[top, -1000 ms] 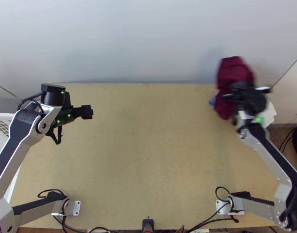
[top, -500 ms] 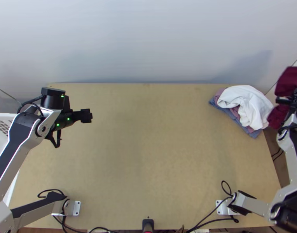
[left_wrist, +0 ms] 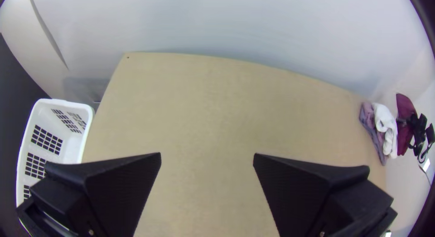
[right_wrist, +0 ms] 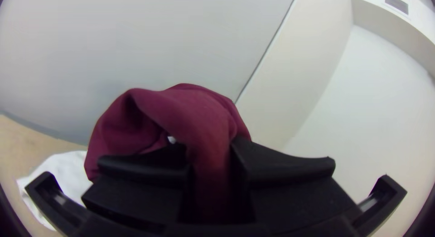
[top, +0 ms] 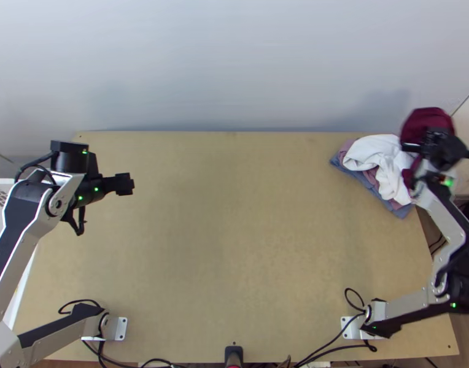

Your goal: Fold the t-shirt

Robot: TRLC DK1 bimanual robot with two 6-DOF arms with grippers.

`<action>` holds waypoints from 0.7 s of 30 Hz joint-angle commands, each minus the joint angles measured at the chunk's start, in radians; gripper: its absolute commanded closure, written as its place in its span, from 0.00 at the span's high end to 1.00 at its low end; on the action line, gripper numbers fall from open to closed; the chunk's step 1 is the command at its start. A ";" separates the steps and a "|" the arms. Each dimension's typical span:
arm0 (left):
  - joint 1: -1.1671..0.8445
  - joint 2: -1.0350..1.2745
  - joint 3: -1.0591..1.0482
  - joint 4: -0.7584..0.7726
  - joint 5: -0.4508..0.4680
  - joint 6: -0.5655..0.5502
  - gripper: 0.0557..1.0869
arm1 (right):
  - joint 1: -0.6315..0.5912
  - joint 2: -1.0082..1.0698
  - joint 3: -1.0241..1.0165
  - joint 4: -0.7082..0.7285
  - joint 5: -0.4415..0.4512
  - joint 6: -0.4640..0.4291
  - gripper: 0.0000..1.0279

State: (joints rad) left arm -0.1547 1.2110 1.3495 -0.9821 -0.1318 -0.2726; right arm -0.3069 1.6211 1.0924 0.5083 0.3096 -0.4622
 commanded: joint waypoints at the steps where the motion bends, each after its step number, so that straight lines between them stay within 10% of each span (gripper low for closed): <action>1: 0.064 -0.014 -0.006 -0.010 0.001 0.038 0.96 | 0.184 0.102 0.061 0.009 0.109 0.080 0.03; 14: 0.043 -0.002 -0.016 -0.001 0.004 0.027 0.96 | 0.207 0.151 -0.127 -0.031 0.121 0.100 0.07; 17: 0.040 -0.001 -0.013 0.000 0.003 0.026 0.96 | 0.186 0.123 -0.166 -0.034 0.120 0.140 0.38; 19: 0.040 -0.001 -0.013 0.000 0.003 0.027 0.96 | 0.180 0.089 -0.175 -0.057 0.118 0.192 0.85; 21: 0.040 -0.004 -0.015 0.000 0.003 0.029 0.96 | 0.181 0.046 -0.174 -0.100 0.115 0.235 0.97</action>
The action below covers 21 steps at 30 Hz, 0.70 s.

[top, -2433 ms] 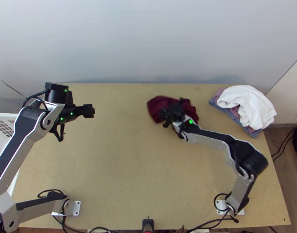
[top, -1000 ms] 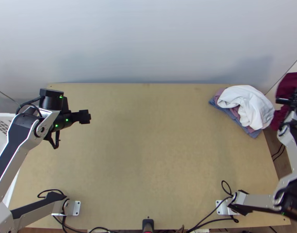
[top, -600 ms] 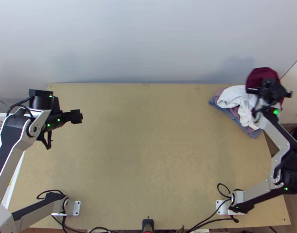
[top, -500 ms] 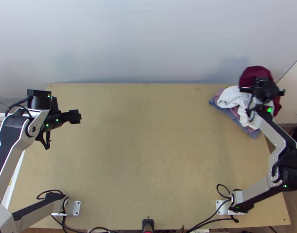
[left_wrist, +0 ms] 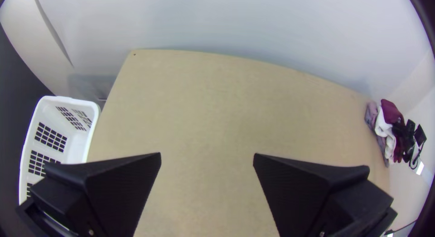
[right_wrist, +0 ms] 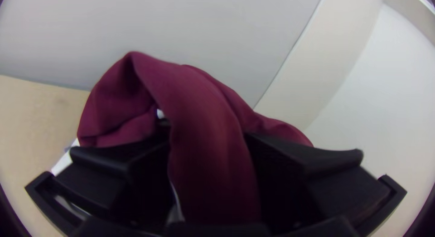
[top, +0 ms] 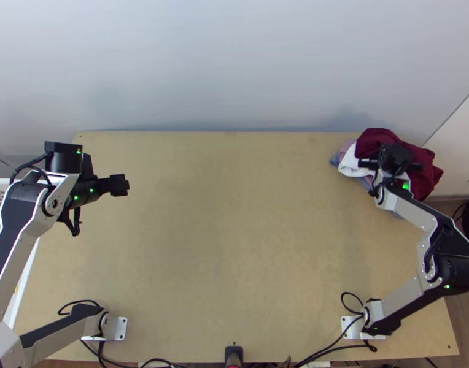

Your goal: Fold the t-shirt

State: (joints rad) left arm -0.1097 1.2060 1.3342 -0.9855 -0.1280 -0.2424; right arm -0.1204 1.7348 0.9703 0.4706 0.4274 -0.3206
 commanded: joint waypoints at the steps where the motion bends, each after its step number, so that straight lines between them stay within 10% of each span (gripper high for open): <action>1: -0.005 0.001 0.002 0.004 -0.001 0.000 0.96 | -0.002 -0.090 -0.051 -0.082 -0.004 0.112 0.97; 14: -0.028 -0.003 0.005 -0.007 -0.001 -0.029 0.96 | 0.054 -0.423 -0.027 -0.248 -0.015 0.288 0.97; 21: -0.039 -0.006 -0.015 -0.008 -0.001 -0.041 0.96 | -0.042 -0.238 0.163 -0.187 -0.029 0.293 0.97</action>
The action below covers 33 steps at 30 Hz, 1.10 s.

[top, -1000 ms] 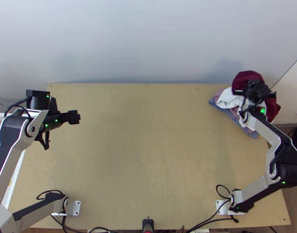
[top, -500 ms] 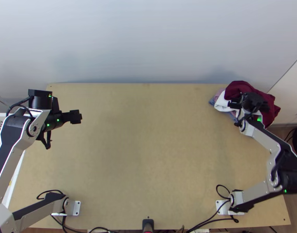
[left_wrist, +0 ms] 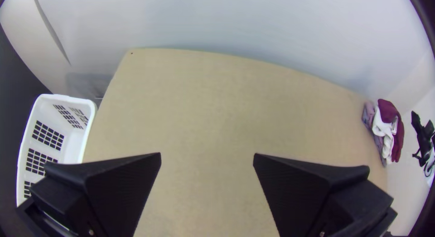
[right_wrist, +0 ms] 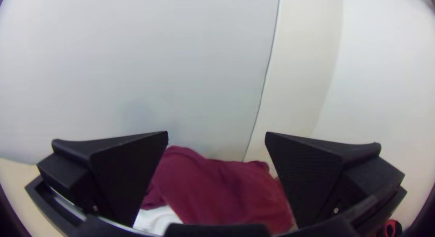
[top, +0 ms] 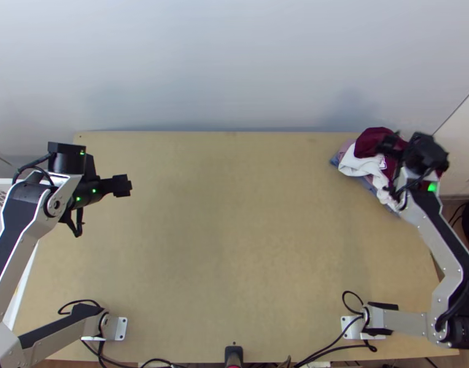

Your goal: Fold the t-shirt

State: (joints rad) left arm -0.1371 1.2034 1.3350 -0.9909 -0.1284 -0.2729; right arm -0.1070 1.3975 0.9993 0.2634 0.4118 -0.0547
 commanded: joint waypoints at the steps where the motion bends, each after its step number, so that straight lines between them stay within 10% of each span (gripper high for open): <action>1: -0.013 -0.005 -0.019 -0.002 0.000 -0.011 0.96 | -0.066 0.140 0.153 0.028 -0.024 0.035 0.97; 15: 0.017 0.021 -0.033 0.003 -0.002 0.017 0.96 | -0.065 0.434 0.044 0.002 -0.073 0.104 0.97; 33: 0.005 0.001 -0.003 0.015 0.000 0.004 0.96 | 0.016 0.190 0.174 -0.227 -0.163 0.108 0.97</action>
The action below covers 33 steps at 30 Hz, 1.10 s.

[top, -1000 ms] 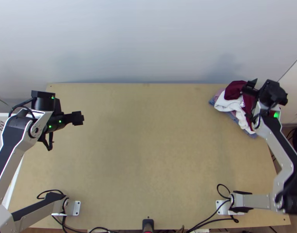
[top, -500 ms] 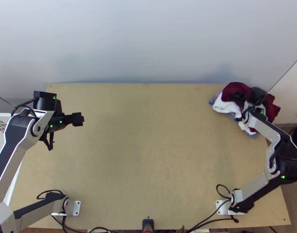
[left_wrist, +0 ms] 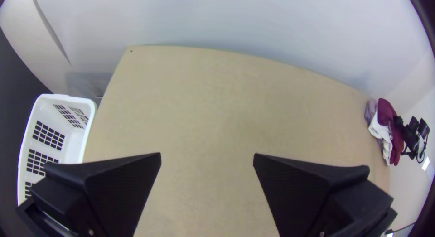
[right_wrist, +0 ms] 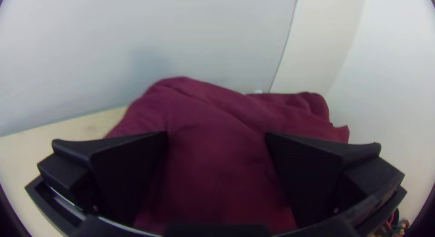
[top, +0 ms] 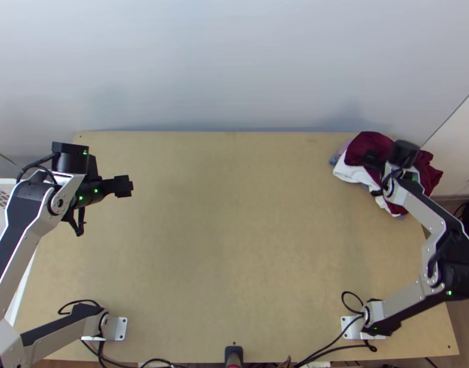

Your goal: Fold the t-shirt

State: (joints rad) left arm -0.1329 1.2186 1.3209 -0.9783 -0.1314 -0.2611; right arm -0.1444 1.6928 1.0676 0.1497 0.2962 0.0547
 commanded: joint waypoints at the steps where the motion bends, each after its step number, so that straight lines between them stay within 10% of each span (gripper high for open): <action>1: 0.001 -0.021 0.017 0.007 0.001 -0.012 0.96 | 0.065 -0.124 0.132 -0.137 -0.048 0.004 0.97; 10: 0.021 -0.073 0.015 0.084 -0.001 -0.043 0.96 | 0.247 -0.335 0.157 -0.266 -0.029 0.007 0.97; 15: 0.024 -0.162 -0.117 0.201 -0.030 -0.035 0.96 | 0.258 -0.507 -0.032 -0.254 -0.031 0.247 0.97; 33: -0.007 -0.650 -0.601 0.342 -0.125 -0.041 0.96 | 0.557 -1.039 -0.561 -0.282 0.031 0.022 0.97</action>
State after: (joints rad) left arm -0.1276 0.7593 0.9161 -0.6628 -0.2451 -0.3138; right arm 0.2993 0.8814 0.7399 -0.1513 0.2916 0.1780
